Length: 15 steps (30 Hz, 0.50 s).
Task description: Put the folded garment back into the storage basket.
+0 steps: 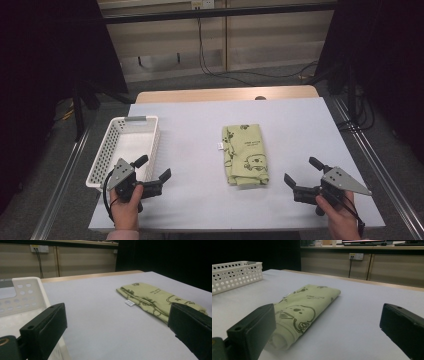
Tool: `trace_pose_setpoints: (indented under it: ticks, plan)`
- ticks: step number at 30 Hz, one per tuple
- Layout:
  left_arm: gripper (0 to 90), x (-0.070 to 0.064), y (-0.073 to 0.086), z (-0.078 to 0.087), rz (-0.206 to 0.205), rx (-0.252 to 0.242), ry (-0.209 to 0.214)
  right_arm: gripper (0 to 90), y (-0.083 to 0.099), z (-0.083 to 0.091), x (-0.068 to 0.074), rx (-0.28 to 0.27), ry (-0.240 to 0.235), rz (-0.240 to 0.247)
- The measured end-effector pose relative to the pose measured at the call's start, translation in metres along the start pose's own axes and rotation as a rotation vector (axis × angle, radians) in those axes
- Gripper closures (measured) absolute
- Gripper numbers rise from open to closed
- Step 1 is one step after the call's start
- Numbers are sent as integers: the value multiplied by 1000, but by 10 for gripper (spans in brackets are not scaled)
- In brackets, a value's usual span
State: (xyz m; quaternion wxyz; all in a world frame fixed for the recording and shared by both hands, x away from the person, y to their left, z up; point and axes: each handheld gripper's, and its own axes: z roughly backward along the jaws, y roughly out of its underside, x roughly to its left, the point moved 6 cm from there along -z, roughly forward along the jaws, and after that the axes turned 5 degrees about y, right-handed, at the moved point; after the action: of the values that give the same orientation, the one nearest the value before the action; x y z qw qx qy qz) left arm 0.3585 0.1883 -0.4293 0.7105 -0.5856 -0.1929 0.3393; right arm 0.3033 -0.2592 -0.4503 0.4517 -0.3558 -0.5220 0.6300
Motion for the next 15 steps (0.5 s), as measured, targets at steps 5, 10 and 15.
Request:
trace_pose_setpoints:
  ticks: [5, 10, 15]
  plan:
    - [25, -2, 0, -3, 10, -1, 6, 3, 0, 0, 0, -5, 1, -1]
    - [23, -4, -1, -6, 25, -9, 19, 3, -1, 1, 0, -6, -4, -15]
    - [23, -4, -1, -10, 2, 14, 23, 3, -2, 1, 0, -10, -13, -1]
